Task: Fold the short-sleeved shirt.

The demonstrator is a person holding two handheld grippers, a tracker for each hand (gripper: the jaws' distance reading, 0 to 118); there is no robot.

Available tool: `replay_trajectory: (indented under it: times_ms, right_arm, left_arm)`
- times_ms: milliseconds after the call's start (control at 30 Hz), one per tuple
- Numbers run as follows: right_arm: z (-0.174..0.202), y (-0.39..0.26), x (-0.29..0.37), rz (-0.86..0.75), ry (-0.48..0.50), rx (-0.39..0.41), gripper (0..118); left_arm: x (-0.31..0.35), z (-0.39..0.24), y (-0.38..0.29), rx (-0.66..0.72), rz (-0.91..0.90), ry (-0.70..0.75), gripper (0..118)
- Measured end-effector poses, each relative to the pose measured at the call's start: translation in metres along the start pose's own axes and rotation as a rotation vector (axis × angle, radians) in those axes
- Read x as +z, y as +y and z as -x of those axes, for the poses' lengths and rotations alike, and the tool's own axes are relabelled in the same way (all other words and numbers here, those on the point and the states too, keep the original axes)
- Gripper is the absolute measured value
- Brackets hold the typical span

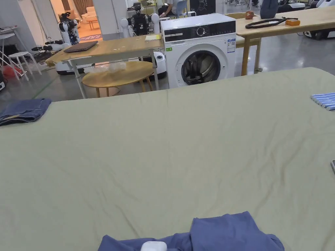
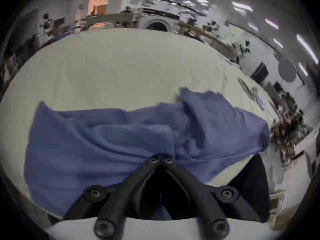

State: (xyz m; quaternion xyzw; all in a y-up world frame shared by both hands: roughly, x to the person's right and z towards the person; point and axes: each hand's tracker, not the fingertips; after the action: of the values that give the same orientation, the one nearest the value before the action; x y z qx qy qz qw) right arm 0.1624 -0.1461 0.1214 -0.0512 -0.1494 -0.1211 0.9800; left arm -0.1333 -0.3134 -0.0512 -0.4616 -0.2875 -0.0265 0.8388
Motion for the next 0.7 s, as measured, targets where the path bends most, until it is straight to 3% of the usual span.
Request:
replay_trajectory:
  times_ms: [167,267,333,367,400,433,467,533,600,700]
  right_arm:
    - [-0.004,0.005,0.001,-0.012,-0.016,0.007,0]
    - [-0.003,0.006,0.0,-0.019,-0.023,0.002,0]
    - [-0.002,0.007,-0.001,-0.02,-0.023,0.001,0]
    - [0.0,0.005,-0.002,-0.019,-0.024,0.005,0]
    - [0.001,0.004,-0.003,-0.017,-0.025,0.011,0]
    - [0.002,0.004,-0.003,-0.014,-0.024,0.013,0]
    - [0.003,0.003,-0.004,-0.01,-0.017,0.013,0]
    - [0.006,0.001,-0.007,-0.003,-0.009,0.014,0]
    - [0.011,-0.001,-0.009,0.005,-0.005,0.021,0]
    - [0.02,-0.004,-0.012,0.02,0.012,0.034,0]
  left_arm:
    - [0.017,0.013,0.025,0.125,-0.038,-0.259,0]
    - [0.041,0.053,0.036,0.246,-0.122,-0.387,0]
    - [0.061,0.096,0.038,0.376,-0.162,-0.555,0]
    - [0.07,0.116,0.036,0.426,-0.179,-0.603,14]
    - [0.079,0.139,0.034,0.457,-0.176,-0.628,42]
    - [0.086,0.157,0.031,0.479,-0.161,-0.631,92]
    - [0.091,0.178,0.026,0.483,-0.142,-0.607,115]
    - [0.098,0.209,0.009,0.498,-0.109,-0.558,118]
    - [0.095,0.238,-0.005,0.598,-0.103,-0.449,118]
    - [0.072,0.262,-0.024,0.751,-0.048,-0.508,118]
